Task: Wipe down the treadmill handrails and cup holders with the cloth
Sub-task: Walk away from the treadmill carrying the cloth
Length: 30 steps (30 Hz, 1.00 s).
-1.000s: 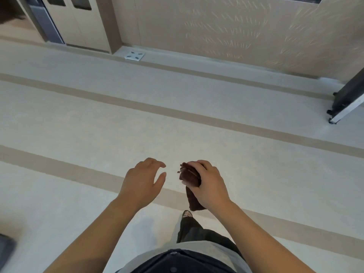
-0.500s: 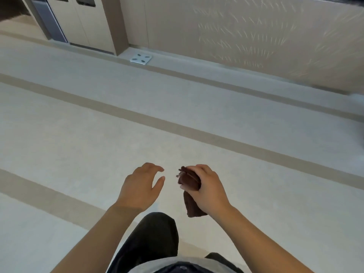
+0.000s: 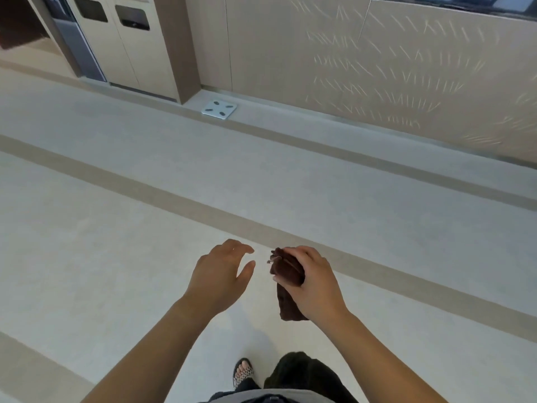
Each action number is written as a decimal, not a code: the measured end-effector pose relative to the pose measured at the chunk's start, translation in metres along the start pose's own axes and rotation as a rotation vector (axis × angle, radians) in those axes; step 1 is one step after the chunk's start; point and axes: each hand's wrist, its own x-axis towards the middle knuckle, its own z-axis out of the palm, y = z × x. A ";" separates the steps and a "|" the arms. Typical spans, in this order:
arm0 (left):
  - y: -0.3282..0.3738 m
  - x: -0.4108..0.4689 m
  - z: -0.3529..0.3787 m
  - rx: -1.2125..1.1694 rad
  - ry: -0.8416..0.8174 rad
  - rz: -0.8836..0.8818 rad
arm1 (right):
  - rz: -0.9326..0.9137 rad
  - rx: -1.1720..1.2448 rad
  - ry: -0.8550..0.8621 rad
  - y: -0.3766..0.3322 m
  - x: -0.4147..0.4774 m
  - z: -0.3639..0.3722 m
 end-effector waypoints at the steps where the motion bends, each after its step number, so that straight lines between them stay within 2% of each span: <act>1: -0.004 0.022 -0.004 -0.008 -0.010 -0.003 | 0.000 -0.012 -0.001 0.002 0.023 -0.002; 7: -0.029 0.160 -0.007 0.008 -0.070 0.003 | 0.063 -0.026 -0.004 0.037 0.164 -0.010; 16: -0.032 0.402 -0.015 0.007 -0.096 0.027 | 0.005 -0.085 -0.013 0.074 0.395 -0.047; 20: -0.040 0.481 -0.027 -0.033 -0.080 -0.010 | 0.008 -0.102 -0.048 0.083 0.479 -0.057; 24: -0.076 0.540 -0.041 -0.056 -0.077 -0.091 | -0.029 -0.065 -0.091 0.074 0.563 -0.046; 30: -0.165 0.648 -0.071 -0.085 0.011 -0.204 | -0.119 -0.055 -0.162 0.035 0.717 0.003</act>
